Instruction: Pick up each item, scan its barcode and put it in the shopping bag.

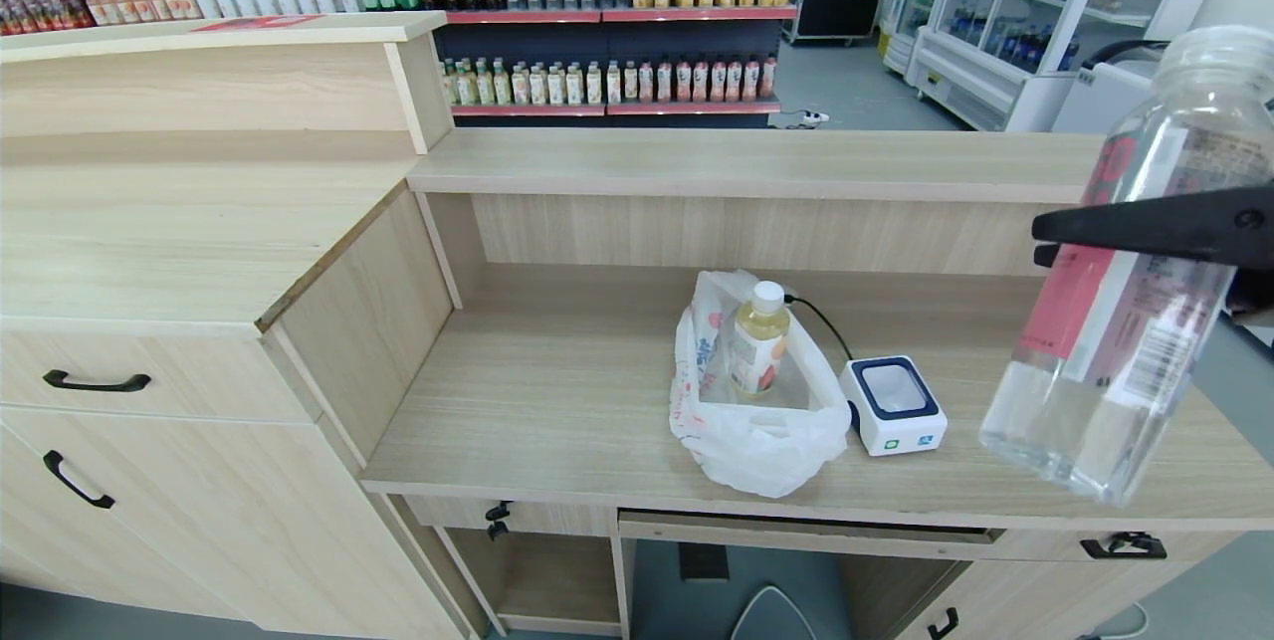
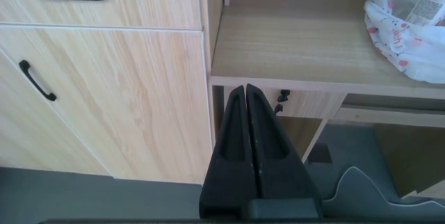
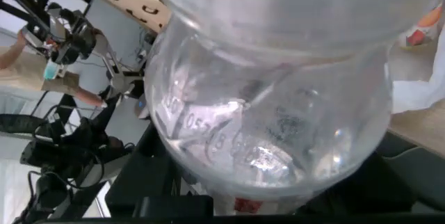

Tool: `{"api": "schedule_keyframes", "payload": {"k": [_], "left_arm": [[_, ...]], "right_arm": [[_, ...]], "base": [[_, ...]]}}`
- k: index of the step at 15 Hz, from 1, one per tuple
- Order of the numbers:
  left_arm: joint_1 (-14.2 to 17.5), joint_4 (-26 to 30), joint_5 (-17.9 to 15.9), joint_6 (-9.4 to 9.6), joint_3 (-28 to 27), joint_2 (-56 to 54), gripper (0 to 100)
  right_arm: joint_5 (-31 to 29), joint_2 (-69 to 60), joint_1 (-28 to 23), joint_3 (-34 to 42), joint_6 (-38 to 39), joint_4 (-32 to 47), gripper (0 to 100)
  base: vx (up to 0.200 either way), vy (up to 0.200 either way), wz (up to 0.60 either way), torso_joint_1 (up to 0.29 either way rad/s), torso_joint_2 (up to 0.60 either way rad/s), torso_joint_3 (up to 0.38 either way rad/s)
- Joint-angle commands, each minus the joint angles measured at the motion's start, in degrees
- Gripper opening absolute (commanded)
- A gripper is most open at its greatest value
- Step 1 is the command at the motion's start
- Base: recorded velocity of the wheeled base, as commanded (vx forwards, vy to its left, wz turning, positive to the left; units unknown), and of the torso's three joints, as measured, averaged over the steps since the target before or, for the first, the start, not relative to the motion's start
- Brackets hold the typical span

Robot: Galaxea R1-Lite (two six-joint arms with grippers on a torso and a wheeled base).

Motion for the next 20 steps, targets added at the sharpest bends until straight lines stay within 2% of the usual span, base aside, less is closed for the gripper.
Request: {"api": "schedule_keyframes", "payload": {"k": [1,4,11,12,15,18,20], "left_arm": [[0.0,0.0,0.02,0.0,0.0,-0.02,0],[0.0,0.0,0.02,0.0,0.0,-0.02,0],[0.0,0.0,0.02,0.0,0.0,-0.02,0],[0.0,0.0,0.02,0.0,0.0,-0.02,0],[0.0,0.0,0.02,0.0,0.0,-0.02,0],[0.0,0.0,0.02,0.0,0.0,-0.02,0],[0.0,0.0,0.02,0.0,0.0,-0.02,0]], "right_arm": [[-2.82,-2.26,5.17,1.82,0.08,-0.14,0],[-5.37,-2.35,9.83,1.73,0.69,-0.05,0],[-5.63,-1.2,13.96,-0.91,2.89,-0.05,0],[-7.74,-0.94,15.45,-1.08,2.89,-0.14,0],[-19.17,-0.76,22.66,-0.82,3.15,-0.14,0],[-23.56,-1.47,27.32,-1.79,5.88,-0.23,0],[-23.74,-2.17,29.17,-2.4,6.93,-0.14,0]], "base": [[0.0,0.0,0.0,0.0,0.0,0.0],[0.0,0.0,0.0,0.0,0.0,0.0],[0.0,0.0,0.0,0.0,0.0,0.0],[0.0,0.0,0.0,0.0,0.0,0.0],[0.0,0.0,0.0,0.0,0.0,0.0],[0.0,0.0,0.0,0.0,0.0,0.0],[0.0,0.0,0.0,0.0,0.0,0.0]]}}
